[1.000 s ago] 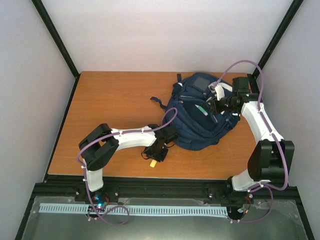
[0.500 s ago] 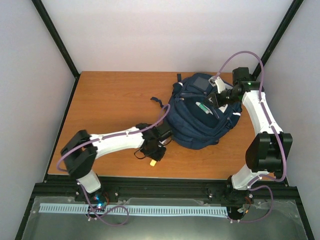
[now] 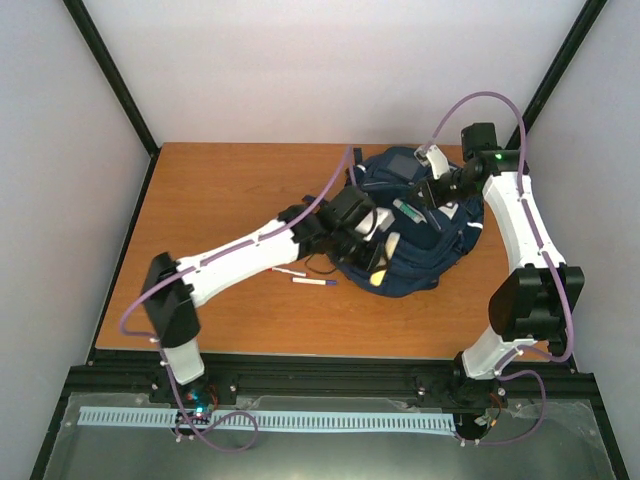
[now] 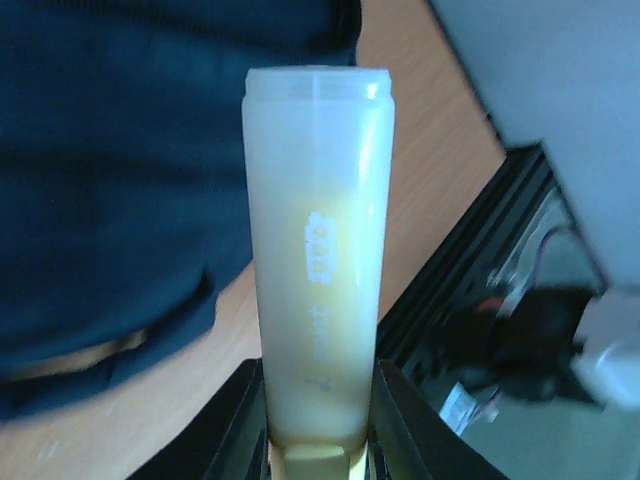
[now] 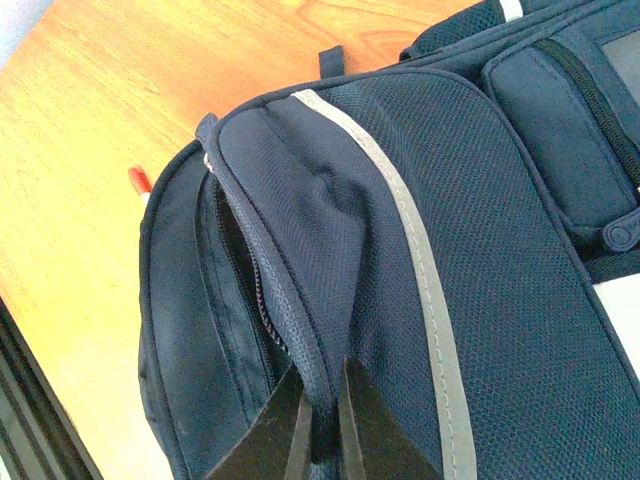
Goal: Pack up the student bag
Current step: Place the stationery in the student bag.
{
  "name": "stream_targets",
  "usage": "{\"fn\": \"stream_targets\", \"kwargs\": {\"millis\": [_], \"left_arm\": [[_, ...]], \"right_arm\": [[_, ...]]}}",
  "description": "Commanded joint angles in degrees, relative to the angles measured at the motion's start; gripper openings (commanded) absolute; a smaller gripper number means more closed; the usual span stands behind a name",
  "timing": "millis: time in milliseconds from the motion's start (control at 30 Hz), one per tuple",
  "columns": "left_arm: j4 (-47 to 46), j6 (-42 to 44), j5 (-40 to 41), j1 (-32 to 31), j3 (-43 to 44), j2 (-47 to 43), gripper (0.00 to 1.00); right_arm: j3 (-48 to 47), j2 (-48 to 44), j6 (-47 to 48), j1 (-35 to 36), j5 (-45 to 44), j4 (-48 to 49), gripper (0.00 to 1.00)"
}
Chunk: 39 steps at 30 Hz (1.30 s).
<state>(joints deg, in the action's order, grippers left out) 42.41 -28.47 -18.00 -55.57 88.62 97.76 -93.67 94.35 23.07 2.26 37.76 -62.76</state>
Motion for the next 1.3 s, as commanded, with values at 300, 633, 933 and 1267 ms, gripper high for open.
{"fn": "stream_targets", "kwargs": {"millis": [300,633,933,1267], "left_arm": [[-4.8,-24.5,-9.0,9.5,28.3,23.9,0.11],[-17.0,-40.6,-5.8,11.2,26.3,26.1,0.11],[-27.2,-46.3,-10.4,11.3,23.2,22.2,0.09],[-28.3,-49.5,-5.6,11.5,16.9,19.4,0.07]], "right_arm": [[-12.3,2.8,-3.8,0.2,6.9,-0.6,0.03],[-12.5,4.1,-5.9,0.2,11.4,0.6,0.03],[-12.4,4.2,-4.5,0.2,7.6,0.4,0.03],[-15.9,3.7,-3.4,0.2,8.5,-2.9,0.03]]}}
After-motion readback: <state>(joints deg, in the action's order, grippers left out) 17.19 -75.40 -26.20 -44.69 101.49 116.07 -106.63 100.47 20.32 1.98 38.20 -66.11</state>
